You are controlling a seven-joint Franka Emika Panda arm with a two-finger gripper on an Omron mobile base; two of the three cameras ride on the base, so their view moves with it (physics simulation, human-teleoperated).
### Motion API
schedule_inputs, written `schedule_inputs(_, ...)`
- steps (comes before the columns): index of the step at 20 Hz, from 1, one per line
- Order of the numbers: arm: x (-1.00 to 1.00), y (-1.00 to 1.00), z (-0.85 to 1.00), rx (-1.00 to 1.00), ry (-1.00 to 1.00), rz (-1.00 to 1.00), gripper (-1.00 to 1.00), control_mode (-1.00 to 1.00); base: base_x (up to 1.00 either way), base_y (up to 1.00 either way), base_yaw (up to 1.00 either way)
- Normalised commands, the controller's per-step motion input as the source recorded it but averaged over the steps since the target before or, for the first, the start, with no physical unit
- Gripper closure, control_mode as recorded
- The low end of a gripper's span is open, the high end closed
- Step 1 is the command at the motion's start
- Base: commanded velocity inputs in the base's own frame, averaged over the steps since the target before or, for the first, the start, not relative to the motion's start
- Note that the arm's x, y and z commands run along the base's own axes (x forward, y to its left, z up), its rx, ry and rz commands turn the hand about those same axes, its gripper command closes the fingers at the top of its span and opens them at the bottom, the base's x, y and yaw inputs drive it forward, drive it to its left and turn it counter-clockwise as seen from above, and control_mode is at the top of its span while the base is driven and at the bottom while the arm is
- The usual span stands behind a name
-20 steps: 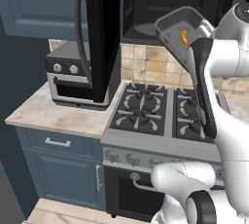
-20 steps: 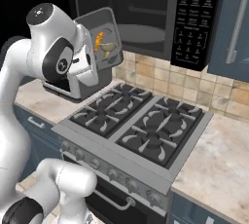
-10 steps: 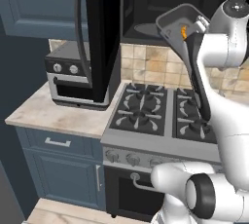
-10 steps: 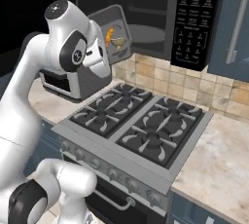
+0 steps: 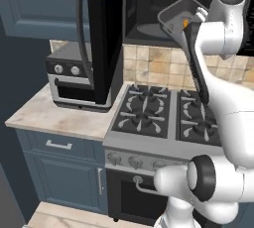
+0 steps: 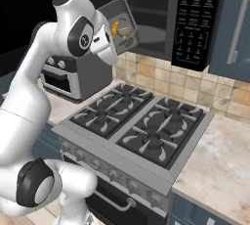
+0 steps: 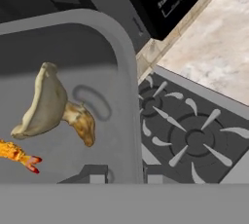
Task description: Place the tupperware containing the shrimp and mushroom meal in the microwave. Close the microwave door and press the start button to reheat the meal.
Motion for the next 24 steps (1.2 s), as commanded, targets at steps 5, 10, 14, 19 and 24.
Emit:
schedule_inputs(5, 0.34, -0.02, 0.19, -0.01, 0.01, 0.00, 1.00, -1.00, 0.00, 0.00, 0.00)
schedule_inputs(10, 0.36, -0.12, 0.02, 0.00, 0.00, 0.00, 1.00, -1.00, 0.00, 0.00, 0.00)
schedule_inputs(14, 0.41, -0.19, 0.00, 0.00, 0.00, 0.00, 1.00, -1.00, 0.00, 0.00, 0.00)
schedule_inputs(19, 0.47, -0.24, -0.04, 0.00, 0.00, 0.00, 1.00, -1.00, 0.00, 0.00, 0.00)
schedule_inputs(24, 0.54, -0.20, -0.12, 0.00, 0.00, 0.00, 1.00, -1.00, 0.00, 0.00, 0.00)
